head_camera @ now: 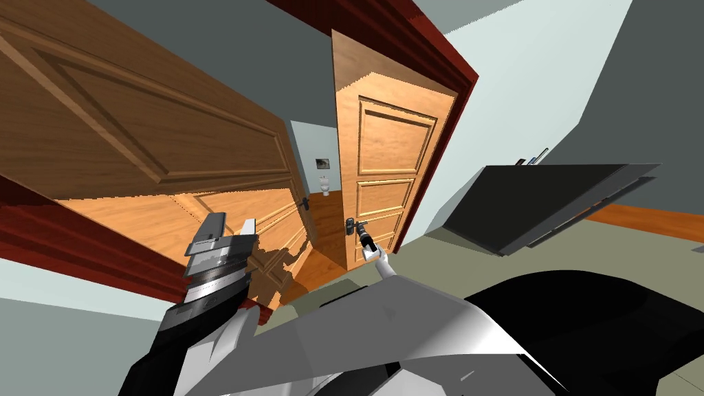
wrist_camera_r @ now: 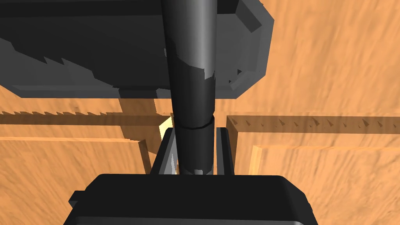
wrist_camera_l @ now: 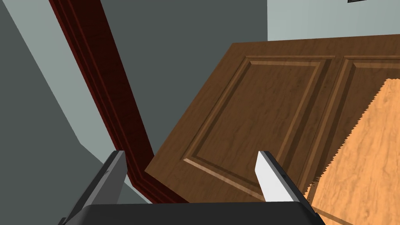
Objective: Push the door open
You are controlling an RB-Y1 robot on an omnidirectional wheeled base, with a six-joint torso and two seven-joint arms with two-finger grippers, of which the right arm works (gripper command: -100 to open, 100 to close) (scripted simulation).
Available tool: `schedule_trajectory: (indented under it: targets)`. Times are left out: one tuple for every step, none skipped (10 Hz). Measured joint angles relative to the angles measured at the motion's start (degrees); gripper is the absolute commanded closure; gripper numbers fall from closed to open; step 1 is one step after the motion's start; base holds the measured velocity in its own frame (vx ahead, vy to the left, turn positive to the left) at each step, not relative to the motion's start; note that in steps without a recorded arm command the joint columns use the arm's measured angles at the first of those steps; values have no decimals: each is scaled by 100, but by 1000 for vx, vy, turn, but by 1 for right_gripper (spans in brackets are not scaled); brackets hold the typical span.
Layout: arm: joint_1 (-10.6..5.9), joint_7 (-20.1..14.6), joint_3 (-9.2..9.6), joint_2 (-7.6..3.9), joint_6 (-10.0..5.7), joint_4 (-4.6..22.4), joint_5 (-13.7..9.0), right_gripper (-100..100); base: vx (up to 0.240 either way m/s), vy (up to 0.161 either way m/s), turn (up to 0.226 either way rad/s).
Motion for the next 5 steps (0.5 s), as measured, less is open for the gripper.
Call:
schedule_trajectory:
  targets:
    - [-5, 7, -30, -21, 0, 21, -6, 100, 178, 49, -42]
    - [-14, 23, -64, -25, 11, 17, -8, 100, 188, 64, -41]
    - [-55, 36, -108, -47, -4, 52, -15, 100, 192, 86, -56]
    - [-65, 40, -151, -81, 7, 27, -25, 100, 204, 90, -80]
    - [-20, 36, -181, -120, 44, -66, -35, 100, 166, 86, -64]
